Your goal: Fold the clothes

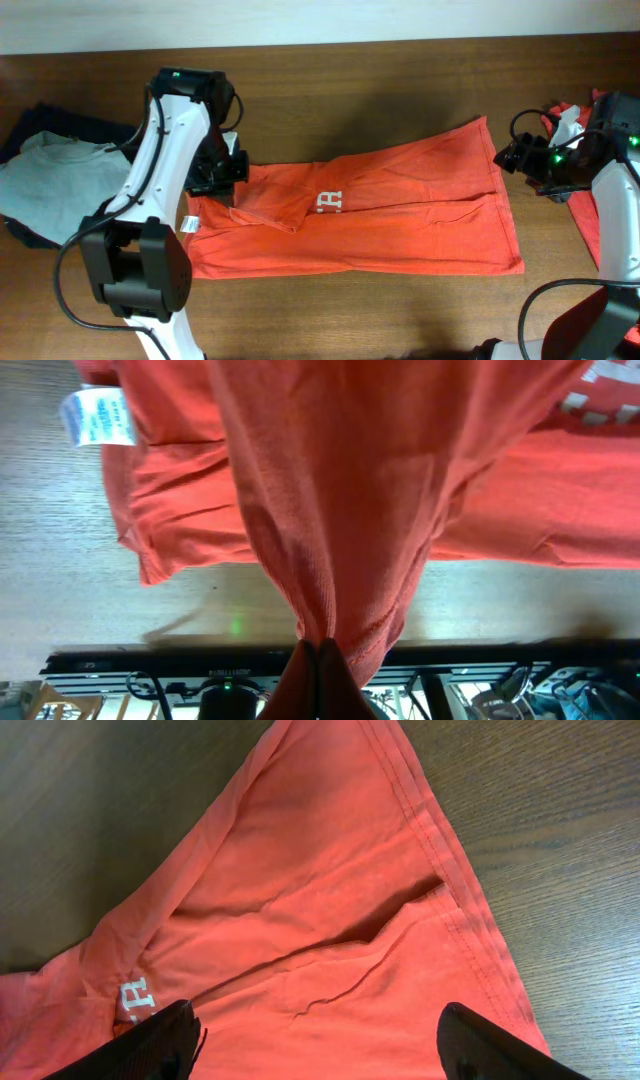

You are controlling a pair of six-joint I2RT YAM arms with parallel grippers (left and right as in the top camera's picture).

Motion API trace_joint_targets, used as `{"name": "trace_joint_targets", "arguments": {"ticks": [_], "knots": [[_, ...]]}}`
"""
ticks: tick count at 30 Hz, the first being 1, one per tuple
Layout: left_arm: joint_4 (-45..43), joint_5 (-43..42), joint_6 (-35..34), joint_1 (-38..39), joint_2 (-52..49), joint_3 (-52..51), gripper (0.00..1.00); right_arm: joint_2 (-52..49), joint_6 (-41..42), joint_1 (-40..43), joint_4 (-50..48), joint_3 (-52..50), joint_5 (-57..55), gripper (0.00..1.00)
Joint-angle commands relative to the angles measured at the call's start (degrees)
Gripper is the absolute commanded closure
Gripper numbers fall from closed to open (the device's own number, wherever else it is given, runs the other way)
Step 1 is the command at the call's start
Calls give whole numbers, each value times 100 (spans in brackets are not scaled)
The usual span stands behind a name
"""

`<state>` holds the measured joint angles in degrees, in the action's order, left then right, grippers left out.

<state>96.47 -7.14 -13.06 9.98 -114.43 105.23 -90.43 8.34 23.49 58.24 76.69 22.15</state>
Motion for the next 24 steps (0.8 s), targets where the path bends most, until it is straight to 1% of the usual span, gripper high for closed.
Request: {"name": "trace_joint_targets", "arguments": {"ticks": [1,7,12,13,14,15,20,22,24], "knots": [[26,-116,-57,26,90,-92,100,70,-61,17,-2,74,-33,19],[-138,-96,-94,26,90,-715,99,70,-61,17,-15,74,-35,19],[-116,-50,-166,24,90,-844,100,70,-61,17,-20,74,-35,18],[-103,-48,-166,26,90,-844,95,70,-63,17,-20,74,-35,18],[-98,-46,-164,24,90,-844,93,70,-61,17,-20,74,-35,18],[-96,-31,-164,24,90,-844,86,70,-61,17,-20,74,-35,18],[-111,334,-166,-131,90,-837,58,70,-63,17,-20,74,-35,18],[-249,424,-168,-299,90,-837,47,70,-61,17,-22,74,-35,19],[-640,415,-367,-619,90,-837,40,70,-61,17,-22,74,-35,18]]}}
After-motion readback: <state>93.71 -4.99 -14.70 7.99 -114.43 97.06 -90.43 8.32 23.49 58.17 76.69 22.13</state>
